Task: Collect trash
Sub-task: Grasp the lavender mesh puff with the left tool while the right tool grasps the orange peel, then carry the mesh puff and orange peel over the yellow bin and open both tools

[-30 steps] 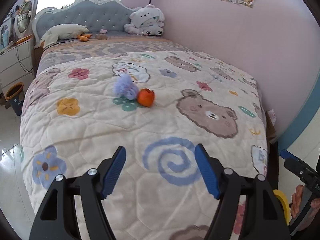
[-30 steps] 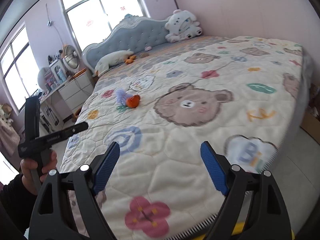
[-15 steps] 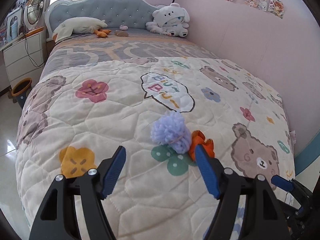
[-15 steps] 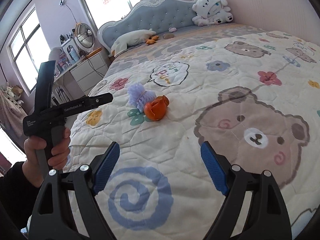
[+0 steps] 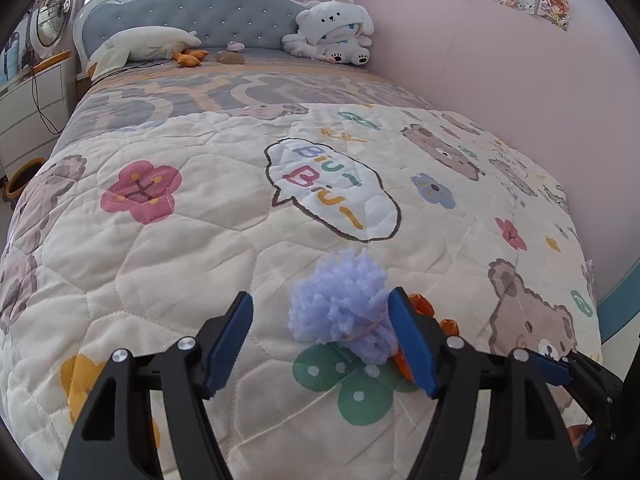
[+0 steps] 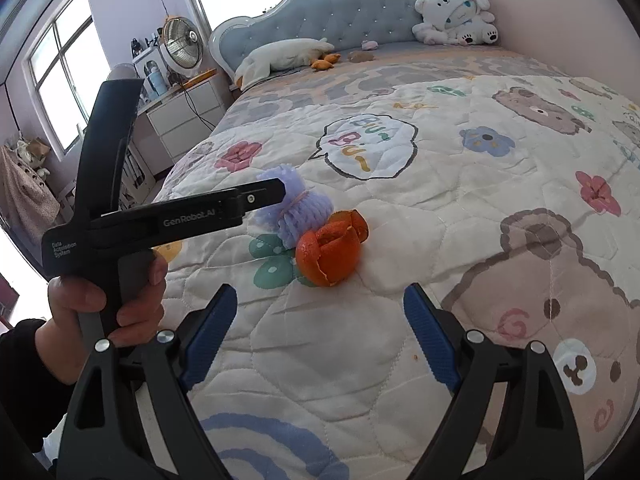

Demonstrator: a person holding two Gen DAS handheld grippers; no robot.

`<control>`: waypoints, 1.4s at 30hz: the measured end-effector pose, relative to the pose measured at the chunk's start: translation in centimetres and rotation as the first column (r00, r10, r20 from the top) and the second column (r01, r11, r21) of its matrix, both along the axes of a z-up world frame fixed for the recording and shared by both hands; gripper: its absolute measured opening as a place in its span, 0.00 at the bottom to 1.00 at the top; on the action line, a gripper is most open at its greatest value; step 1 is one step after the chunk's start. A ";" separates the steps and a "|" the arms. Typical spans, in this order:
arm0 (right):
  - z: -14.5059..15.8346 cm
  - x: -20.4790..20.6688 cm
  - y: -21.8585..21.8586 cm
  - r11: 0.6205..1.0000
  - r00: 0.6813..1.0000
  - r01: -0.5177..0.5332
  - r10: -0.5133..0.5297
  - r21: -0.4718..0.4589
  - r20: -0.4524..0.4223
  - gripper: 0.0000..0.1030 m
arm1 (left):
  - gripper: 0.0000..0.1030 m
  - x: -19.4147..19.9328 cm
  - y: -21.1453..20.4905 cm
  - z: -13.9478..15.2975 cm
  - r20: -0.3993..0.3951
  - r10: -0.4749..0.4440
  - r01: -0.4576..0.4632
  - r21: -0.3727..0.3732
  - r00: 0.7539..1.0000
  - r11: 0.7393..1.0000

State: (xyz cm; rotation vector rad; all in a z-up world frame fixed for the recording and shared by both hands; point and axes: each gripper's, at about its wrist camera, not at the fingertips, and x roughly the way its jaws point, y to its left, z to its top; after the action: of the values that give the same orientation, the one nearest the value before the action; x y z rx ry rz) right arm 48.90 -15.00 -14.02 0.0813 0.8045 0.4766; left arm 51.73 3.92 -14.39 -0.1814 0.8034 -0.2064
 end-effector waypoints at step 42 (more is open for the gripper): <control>2.8 -0.7 -1.9 0.998 0.998 0.063 -0.063 -0.010 -0.006 0.30 | 0.05 -3.3 3.2 2.2 0.079 -0.003 0.015 -0.147 0.997 0.989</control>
State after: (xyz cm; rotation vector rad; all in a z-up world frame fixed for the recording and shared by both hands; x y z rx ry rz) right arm 48.16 -16.93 -11.26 0.0991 0.8075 0.4128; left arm 48.41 7.16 -12.18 -0.3076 0.7112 -0.2801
